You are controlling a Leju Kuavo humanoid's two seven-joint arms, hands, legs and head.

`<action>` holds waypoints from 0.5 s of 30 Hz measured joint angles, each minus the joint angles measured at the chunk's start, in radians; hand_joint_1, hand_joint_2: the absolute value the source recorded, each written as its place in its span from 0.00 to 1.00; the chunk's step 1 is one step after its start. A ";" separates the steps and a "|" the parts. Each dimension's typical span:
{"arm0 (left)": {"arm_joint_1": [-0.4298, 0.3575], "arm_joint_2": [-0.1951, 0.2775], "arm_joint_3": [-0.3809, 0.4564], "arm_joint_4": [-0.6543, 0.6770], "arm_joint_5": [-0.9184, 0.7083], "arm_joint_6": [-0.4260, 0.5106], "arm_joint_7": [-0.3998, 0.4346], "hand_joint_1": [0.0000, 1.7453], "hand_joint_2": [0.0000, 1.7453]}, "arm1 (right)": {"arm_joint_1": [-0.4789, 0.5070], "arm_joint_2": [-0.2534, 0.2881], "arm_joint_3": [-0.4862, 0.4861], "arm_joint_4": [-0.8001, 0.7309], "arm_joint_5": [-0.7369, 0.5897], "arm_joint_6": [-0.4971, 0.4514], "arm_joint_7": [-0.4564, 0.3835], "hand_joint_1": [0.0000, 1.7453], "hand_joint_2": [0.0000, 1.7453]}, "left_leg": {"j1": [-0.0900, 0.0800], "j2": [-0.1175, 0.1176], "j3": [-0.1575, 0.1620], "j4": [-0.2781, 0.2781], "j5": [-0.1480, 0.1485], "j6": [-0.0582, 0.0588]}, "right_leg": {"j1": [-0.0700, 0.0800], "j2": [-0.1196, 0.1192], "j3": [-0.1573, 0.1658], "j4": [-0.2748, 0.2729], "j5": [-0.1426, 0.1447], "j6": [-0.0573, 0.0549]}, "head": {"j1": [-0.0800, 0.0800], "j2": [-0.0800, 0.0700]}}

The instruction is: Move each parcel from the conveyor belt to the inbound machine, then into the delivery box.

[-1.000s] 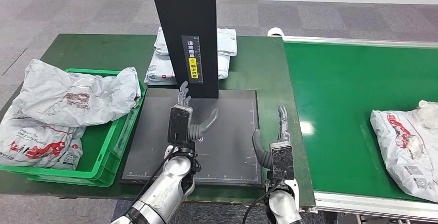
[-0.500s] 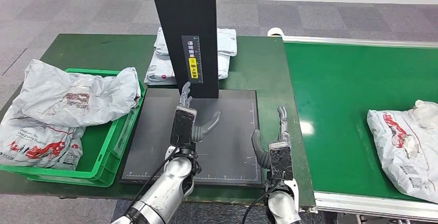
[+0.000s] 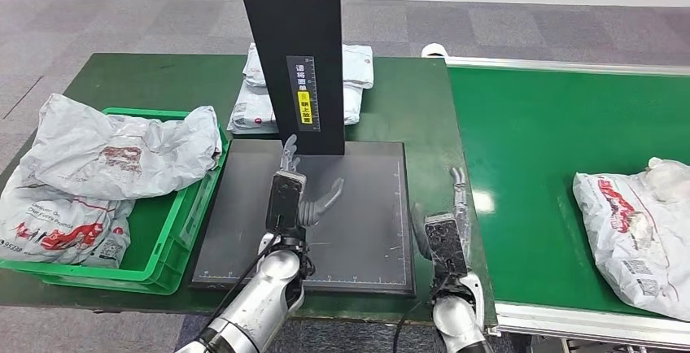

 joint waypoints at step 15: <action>0.003 0.001 0.002 0.013 -0.024 -0.004 0.001 0.00 1.00 | 0.000 -0.050 -0.117 0.010 0.261 -0.118 0.136 0.00 1.00 | 0.000 0.000 0.000 0.000 0.000 0.000 | 0.000 0.000 0.000 0.000 0.000 0.000 | 0.000 0.000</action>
